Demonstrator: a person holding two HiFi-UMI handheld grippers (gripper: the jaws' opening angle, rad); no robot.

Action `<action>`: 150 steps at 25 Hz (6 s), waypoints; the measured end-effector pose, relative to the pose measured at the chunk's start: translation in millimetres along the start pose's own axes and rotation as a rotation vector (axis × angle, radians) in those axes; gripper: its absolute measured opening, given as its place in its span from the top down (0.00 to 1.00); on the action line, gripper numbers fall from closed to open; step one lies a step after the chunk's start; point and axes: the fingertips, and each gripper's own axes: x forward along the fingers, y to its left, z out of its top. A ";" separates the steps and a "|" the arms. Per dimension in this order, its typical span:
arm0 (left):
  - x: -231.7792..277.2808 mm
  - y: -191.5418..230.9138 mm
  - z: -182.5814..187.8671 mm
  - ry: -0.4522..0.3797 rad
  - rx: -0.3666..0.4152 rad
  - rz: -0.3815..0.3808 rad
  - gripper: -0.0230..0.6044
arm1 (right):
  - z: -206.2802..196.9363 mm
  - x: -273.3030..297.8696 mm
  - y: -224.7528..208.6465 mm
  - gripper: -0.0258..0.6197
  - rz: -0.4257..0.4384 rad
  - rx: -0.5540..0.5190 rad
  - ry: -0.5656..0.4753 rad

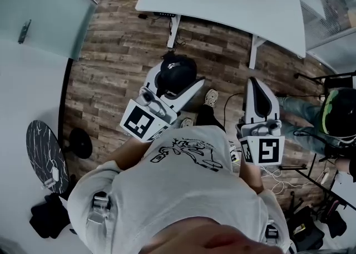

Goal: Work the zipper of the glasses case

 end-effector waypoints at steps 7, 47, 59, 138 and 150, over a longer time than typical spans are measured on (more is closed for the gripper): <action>64.6 20.6 -9.7 0.002 0.011 -0.004 0.56 | -4.6 35.1 -58.6 0.95 0.003 0.010 -0.007; 389.1 195.4 -96.8 0.067 0.017 0.068 0.56 | -48.2 273.5 -347.7 0.95 0.017 0.068 0.045; 444.3 299.9 -103.9 0.079 -0.002 0.017 0.56 | -28.1 398.3 -373.0 0.95 -0.030 0.035 0.023; 548.3 335.3 -172.0 0.168 0.348 -0.005 0.56 | -4.8 507.7 -343.7 0.84 0.374 0.431 -0.033; 548.0 330.8 -173.5 0.183 0.386 0.010 0.56 | -8.9 505.8 -347.3 0.77 0.374 0.421 -0.029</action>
